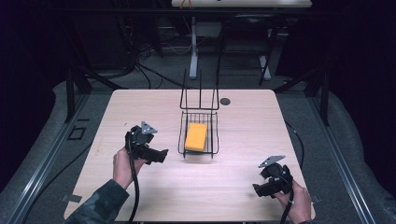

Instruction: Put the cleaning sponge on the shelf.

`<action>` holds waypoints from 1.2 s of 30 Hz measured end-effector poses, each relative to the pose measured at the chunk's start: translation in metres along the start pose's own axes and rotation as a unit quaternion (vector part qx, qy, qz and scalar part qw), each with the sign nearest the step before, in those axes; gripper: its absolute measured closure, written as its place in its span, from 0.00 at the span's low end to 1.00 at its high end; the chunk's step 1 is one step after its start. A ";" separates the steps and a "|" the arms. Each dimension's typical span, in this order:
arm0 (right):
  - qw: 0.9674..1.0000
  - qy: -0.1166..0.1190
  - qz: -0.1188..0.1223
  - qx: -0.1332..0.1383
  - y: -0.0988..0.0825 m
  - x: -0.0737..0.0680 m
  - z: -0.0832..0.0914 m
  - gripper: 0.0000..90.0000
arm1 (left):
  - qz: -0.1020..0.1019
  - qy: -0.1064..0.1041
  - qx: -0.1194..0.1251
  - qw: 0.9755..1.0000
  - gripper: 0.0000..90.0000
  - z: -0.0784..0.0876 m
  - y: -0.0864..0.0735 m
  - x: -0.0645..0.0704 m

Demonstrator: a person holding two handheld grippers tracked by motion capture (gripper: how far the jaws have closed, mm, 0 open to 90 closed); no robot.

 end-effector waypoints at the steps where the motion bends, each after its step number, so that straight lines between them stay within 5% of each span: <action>1: 1.000 0.000 0.000 0.000 0.000 0.000 0.000 0.16 | 0.000 0.003 -0.004 1.000 0.00 0.001 -0.005 -0.003; 20: 1.000 0.001 0.005 -0.006 0.000 -0.004 -0.003 0.16 | 0.007 0.017 -0.038 0.999 0.00 0.013 -0.095 -0.028; 24: 1.000 0.001 0.004 -0.009 -0.001 -0.004 -0.004 0.16 | 0.020 0.003 -0.053 0.998 0.00 0.008 -0.117 -0.030; 28: 1.000 0.000 0.005 -0.010 -0.001 -0.004 -0.005 0.16 | 0.029 -0.014 -0.060 0.998 0.00 0.003 -0.119 -0.027; 36: 1.000 0.004 0.005 -0.013 -0.002 -0.004 -0.005 0.16 | 0.007 -0.051 -0.082 0.995 0.00 -0.006 -0.122 -0.018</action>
Point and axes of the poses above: each handheld gripper's, and its own axes: z roughly backward along the jaws, y roughly out of its top, x roughly to its right, the point moved 10 cm from there along -z, roughly forward along the jaws, and after that the axes turned 3 degrees about y, right-handed, at the moved point
